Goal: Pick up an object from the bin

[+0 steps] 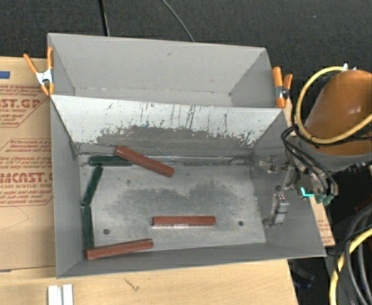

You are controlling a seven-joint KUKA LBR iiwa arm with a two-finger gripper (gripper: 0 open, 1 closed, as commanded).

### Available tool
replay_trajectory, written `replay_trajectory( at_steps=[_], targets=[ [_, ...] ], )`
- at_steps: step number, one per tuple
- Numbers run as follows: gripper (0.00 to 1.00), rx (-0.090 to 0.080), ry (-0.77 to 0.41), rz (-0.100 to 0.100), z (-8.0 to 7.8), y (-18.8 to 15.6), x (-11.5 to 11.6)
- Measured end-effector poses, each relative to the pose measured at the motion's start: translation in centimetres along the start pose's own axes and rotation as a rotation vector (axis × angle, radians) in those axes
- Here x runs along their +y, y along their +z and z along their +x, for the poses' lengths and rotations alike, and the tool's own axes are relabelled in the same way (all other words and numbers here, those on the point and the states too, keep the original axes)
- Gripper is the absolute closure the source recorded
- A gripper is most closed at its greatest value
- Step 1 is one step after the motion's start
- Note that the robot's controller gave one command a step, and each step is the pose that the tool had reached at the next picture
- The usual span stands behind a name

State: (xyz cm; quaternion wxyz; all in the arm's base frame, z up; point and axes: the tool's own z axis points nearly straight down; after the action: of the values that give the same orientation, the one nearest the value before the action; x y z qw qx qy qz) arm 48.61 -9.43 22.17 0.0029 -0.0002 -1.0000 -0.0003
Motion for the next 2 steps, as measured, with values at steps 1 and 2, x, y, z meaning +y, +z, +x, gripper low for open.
replay_trajectory(
  at_steps=[1,2],
  targets=[
    [0.0,-0.007,-0.001,0.001,-0.16,-0.3,0.03],
    [0.0,-0.008,-0.002,0.001,-0.18,-0.25,0.06]
  ],
)
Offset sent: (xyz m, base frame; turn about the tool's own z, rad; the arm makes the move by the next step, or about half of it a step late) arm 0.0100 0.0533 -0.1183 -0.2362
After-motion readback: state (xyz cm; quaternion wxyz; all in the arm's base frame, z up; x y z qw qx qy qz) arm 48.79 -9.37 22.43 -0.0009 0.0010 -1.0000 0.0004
